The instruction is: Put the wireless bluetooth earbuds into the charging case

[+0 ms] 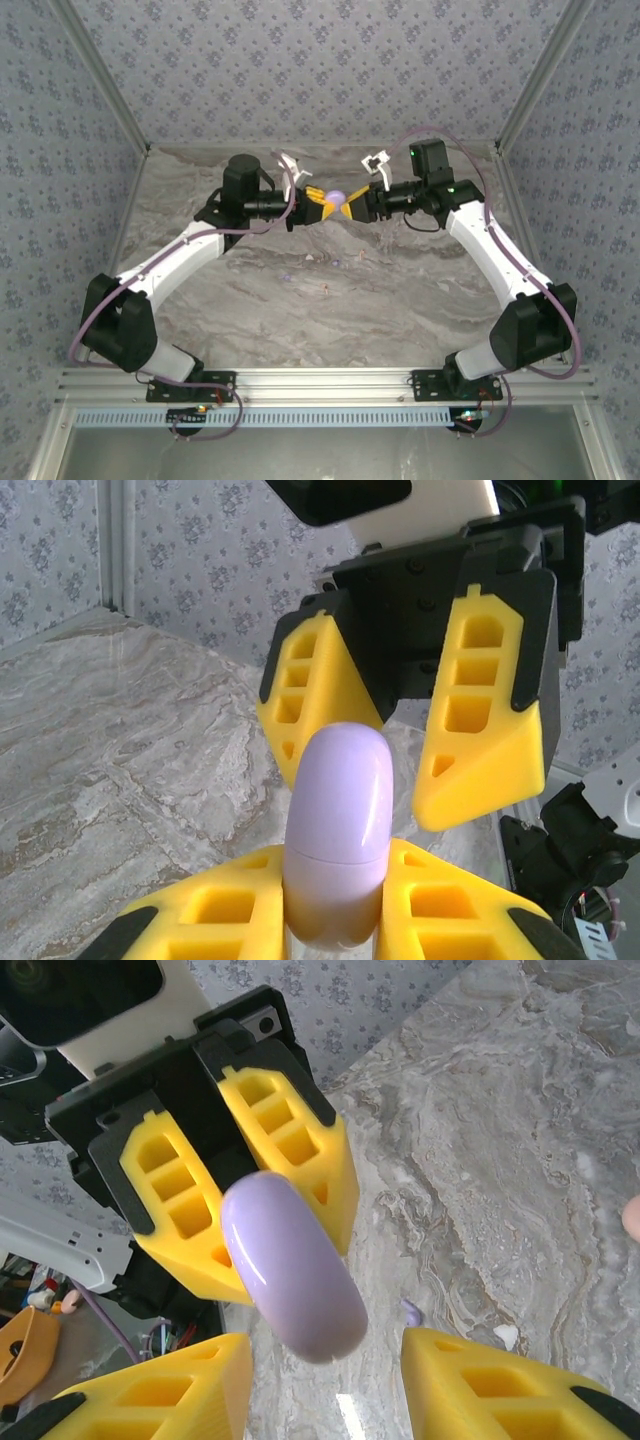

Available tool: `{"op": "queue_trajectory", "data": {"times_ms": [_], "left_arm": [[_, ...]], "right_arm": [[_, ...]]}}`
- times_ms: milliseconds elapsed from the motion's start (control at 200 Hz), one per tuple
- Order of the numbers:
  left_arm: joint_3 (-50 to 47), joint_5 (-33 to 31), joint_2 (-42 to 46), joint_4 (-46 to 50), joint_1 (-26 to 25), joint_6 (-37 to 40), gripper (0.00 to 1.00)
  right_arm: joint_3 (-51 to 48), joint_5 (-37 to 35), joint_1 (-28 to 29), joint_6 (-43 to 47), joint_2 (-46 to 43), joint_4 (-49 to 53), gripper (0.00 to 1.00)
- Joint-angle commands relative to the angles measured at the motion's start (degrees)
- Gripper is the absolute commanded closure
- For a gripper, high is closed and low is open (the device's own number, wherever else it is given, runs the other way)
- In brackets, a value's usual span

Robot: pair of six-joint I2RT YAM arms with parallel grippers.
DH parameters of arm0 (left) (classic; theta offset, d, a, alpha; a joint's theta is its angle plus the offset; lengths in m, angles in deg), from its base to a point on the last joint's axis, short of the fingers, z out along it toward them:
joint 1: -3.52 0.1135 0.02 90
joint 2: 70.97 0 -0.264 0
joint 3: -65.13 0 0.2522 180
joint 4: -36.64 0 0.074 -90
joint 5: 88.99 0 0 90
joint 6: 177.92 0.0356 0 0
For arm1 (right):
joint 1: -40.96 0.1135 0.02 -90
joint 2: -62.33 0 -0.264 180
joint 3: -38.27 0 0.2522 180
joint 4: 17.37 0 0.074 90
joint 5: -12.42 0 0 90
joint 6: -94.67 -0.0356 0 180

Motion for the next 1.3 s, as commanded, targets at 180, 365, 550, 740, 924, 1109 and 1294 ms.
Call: {"op": "queue_trajectory", "data": {"times_ms": [180, 365, 550, 740, 924, 1109, 1294], "left_arm": [[-1.31, 2.45, 2.77, 0.0, -2.0, 7.21, 0.8], [-1.64, 2.75, 2.86, 0.03, -2.0, 7.38, 0.8], [-2.45, 3.04, 3.2, -0.9, -2.14, 7.26, 0.8], [-4.15, 0.18, 3.29, -4.66, -1.99, 4.63, 0.8], [-8.41, 0.54, 2.76, -13.38, -0.14, -0.97, 0.8], [-12.45, 1.87, 3.89, -18.67, 0.28, -3.33, 0.8], [-15.79, 1.63, 5.53, -22.98, 0.42, -6.97, 0.8]], "right_arm": [[3.02, -3.21, 0.2, -0.16, -1.09, 0.87, 0.54], [2.79, -6.11, -0.3, -1.96, -1.19, -0.11, 0.54], [2.57, -7.8, -0.42, -2.99, -1.24, -0.78, 0.54], [2.05, -8.29, -0.4, -3.8, -2.67, -1.49, 0.5], [-0.84, -17.8, -1.92, -7.33, -6.81, -2.47, 0.46], [-1.8, -29.25, -3.28, -9.92, -4.58, 5.24, 0.46], [-5.52, -33.21, -2.76, -14.78, -0.29, 6.24, 0.46]]}}
